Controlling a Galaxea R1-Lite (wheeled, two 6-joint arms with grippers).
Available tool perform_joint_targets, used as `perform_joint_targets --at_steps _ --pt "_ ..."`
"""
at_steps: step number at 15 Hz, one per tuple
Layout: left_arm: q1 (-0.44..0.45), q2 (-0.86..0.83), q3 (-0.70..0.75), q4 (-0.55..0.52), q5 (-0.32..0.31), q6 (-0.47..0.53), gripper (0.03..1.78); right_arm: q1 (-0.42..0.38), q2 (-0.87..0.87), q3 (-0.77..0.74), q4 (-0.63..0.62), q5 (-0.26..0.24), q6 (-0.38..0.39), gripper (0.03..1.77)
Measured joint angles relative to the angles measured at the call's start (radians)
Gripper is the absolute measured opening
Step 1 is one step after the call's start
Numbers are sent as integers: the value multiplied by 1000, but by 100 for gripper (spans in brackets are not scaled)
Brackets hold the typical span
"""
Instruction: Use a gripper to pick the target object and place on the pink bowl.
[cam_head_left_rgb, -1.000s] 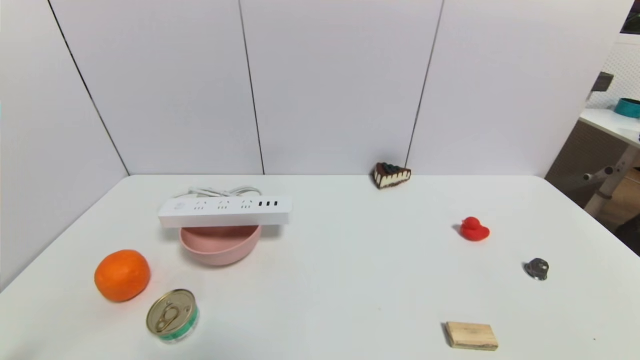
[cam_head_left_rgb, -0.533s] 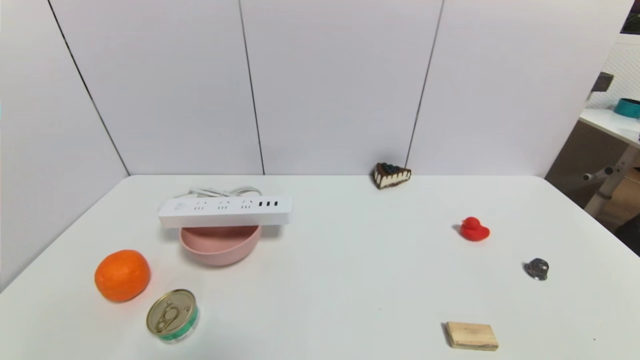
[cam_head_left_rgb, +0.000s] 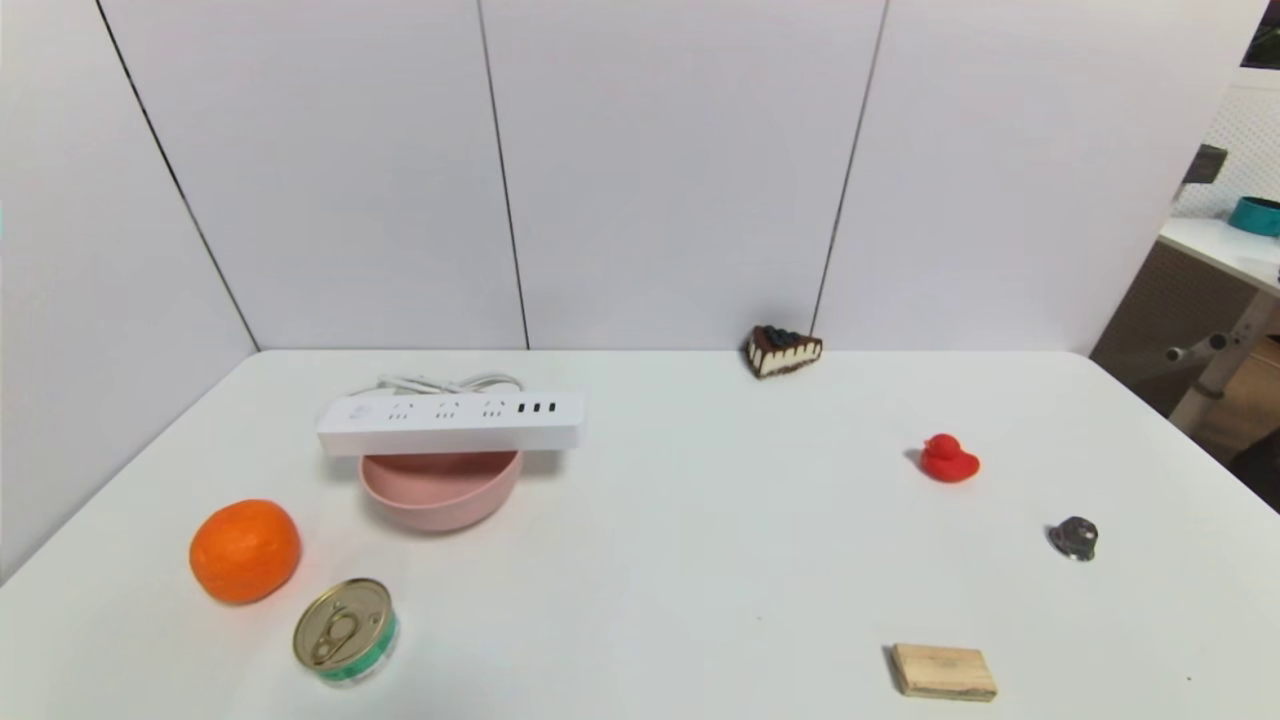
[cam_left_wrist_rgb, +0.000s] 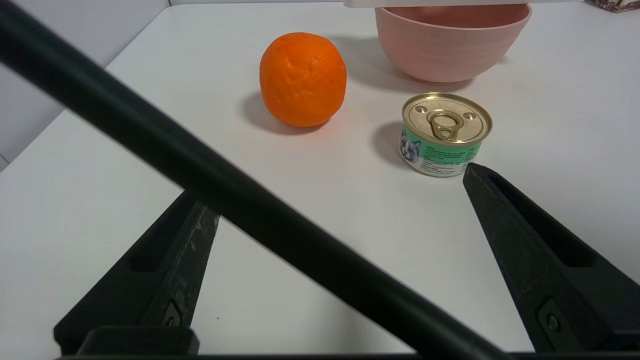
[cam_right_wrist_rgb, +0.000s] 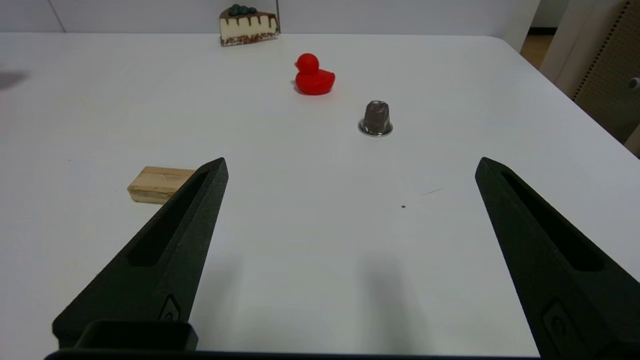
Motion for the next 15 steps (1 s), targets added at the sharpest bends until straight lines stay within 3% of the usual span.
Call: perform_joint_targets --at_steps 15 --pt "0 0 0 0 -1 -6 169 0 0 0 0 0 0 171"
